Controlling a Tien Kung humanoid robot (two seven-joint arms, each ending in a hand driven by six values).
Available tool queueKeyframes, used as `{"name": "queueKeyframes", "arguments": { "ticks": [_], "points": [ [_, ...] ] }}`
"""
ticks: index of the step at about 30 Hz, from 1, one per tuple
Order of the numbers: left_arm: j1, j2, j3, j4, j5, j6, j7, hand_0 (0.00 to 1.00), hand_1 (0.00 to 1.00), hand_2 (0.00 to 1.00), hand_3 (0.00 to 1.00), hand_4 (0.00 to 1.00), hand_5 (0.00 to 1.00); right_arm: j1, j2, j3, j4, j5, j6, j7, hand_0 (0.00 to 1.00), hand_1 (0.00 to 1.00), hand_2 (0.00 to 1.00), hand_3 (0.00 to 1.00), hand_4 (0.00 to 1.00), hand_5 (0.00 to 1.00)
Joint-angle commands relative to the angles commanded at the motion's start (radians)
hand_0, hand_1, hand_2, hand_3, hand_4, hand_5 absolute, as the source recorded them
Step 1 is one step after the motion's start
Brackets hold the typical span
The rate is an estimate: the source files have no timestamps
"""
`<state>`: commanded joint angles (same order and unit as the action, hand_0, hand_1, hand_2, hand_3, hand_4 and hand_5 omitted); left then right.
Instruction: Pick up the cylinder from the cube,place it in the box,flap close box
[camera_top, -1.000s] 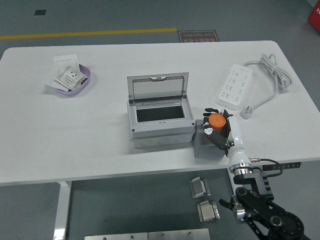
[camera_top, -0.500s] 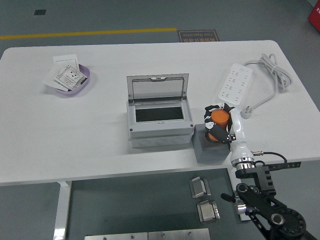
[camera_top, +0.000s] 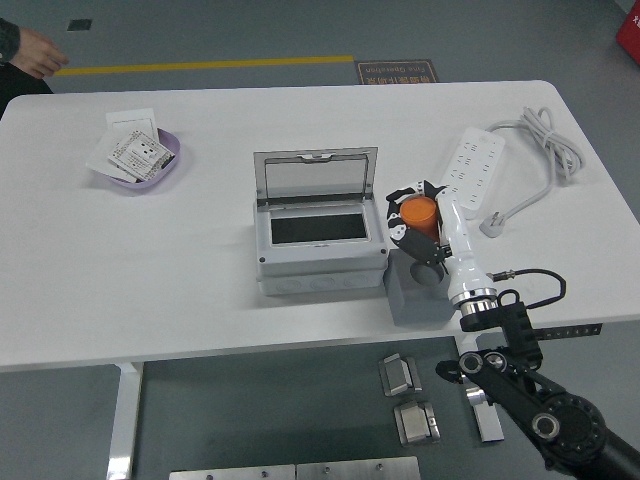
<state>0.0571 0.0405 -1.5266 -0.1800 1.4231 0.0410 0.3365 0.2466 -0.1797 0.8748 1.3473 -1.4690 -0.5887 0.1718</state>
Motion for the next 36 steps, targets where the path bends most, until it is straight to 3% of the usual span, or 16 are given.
{"name": "queueKeyframes", "arguments": {
  "ticks": [10,11,12,16,17,18,25,35,36],
  "points": [
    [-0.003,0.016,-0.026,0.000,0.028,0.001,0.024,0.638,0.636,0.471,0.606,0.685,0.308,0.200,0.044,-0.124,-0.088,-0.313,0.156,-0.263,0.396,0.211,0.232,0.255,0.002,0.002],
    [-0.003,0.017,-0.027,0.000,0.028,0.002,0.025,0.638,0.636,0.471,0.606,0.685,0.308,0.218,0.050,-0.135,-0.099,-0.337,0.169,-0.284,0.396,0.211,0.232,0.255,0.002,0.002],
    [-0.003,0.018,-0.027,0.000,0.028,0.002,0.026,0.638,0.636,0.470,0.605,0.683,0.312,0.237,0.056,-0.147,-0.112,-0.364,0.181,-0.307,0.333,0.196,0.226,0.256,0.002,0.002],
    [-0.003,0.019,-0.028,0.000,0.028,0.002,0.029,0.638,0.636,0.470,0.605,0.683,0.312,0.303,0.077,-0.189,-0.159,-0.447,0.219,-0.380,0.333,0.196,0.226,0.256,0.002,0.002],
    [-0.004,0.019,-0.028,0.000,0.028,0.002,0.029,0.638,0.636,0.470,0.605,0.683,0.312,0.315,0.081,-0.197,-0.168,-0.456,0.225,-0.388,0.333,0.196,0.226,0.256,0.002,0.002],
    [-0.004,0.019,-0.028,0.000,0.028,0.002,0.030,0.638,0.636,0.471,0.605,0.682,0.314,0.327,0.085,-0.206,-0.178,-0.463,0.230,-0.396,0.255,0.194,0.226,0.257,0.002,0.002],
    [-0.007,0.022,-0.029,0.000,0.031,0.001,0.030,0.638,0.635,0.471,0.605,0.682,0.314,0.382,0.101,-0.256,-0.219,-0.441,0.242,-0.407,0.240,0.193,0.225,0.257,0.002,0.002],
    [-0.013,0.019,-0.028,0.000,0.034,-0.001,0.026,0.638,0.636,0.471,0.605,0.682,0.315,0.393,0.104,-0.302,-0.229,-0.333,0.243,-0.330,0.245,0.195,0.225,0.257,0.002,0.002],
    [-0.014,0.019,-0.028,0.000,0.035,-0.001,0.026,0.638,0.636,0.470,0.606,0.681,0.316,0.393,0.104,-0.305,-0.231,-0.335,0.242,-0.324,0.316,0.210,0.286,0.368,0.027,0.014]
  ]
}}
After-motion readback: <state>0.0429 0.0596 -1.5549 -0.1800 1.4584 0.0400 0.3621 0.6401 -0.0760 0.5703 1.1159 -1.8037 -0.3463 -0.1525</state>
